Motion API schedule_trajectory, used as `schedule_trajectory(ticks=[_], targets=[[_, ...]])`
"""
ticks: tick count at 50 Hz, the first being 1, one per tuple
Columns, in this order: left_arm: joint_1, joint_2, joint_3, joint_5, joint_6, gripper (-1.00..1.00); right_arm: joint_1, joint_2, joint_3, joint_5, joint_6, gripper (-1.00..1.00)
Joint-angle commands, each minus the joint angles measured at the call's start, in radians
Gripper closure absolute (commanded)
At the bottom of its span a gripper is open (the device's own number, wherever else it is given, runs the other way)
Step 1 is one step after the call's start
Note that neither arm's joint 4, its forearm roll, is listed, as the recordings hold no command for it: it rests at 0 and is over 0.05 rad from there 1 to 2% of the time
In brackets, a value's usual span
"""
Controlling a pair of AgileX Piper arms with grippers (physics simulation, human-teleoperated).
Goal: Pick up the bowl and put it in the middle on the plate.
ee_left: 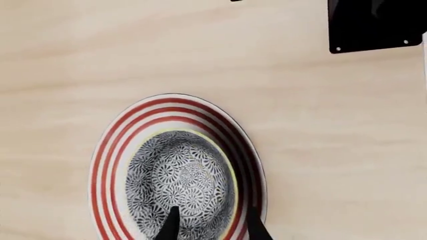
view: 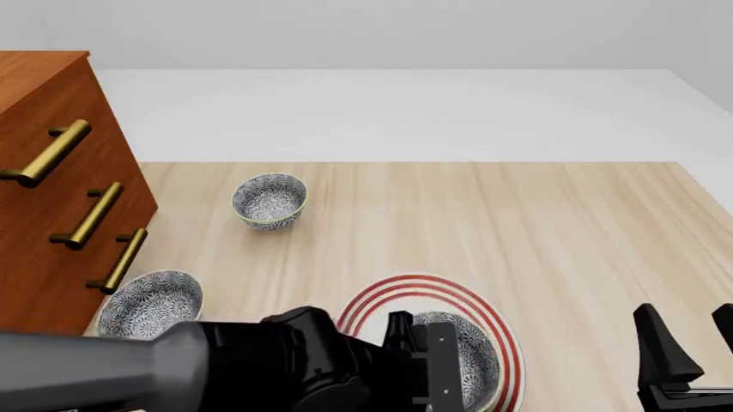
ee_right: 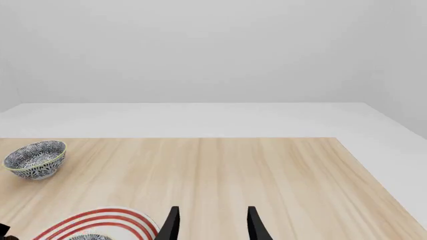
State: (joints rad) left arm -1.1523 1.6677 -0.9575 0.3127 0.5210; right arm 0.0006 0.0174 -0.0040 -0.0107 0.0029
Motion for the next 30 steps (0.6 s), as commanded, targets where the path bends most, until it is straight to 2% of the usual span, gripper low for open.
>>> schedule_trajectory(ticks=[1,11,13,17,21,30], targets=[[-0.005,-0.025,0.014,-0.010,-0.011,-1.00,0.000,0.000,0.000,0.000,0.000,-1.00],[0.003,-0.083,0.058,-0.074,-0.020,-1.00,0.000,0.000,0.000,0.000,0.000,-1.00],[-0.003,-0.095,0.057,-0.082,-0.057,-1.00,0.000,0.000,0.000,0.000,0.000,-1.00],[-0.003,-0.119,0.101,-0.151,-0.058,-1.00,0.000,0.001,0.000,0.000,0.000,-1.00],[0.009,-0.142,0.130,-0.218,-0.095,-1.00,0.000,0.000,0.000,0.000,0.000,-1.00],[0.044,-0.190,0.172,-0.293,-0.133,-1.00,0.000,0.000,0.000,0.000,0.000,-1.00]])
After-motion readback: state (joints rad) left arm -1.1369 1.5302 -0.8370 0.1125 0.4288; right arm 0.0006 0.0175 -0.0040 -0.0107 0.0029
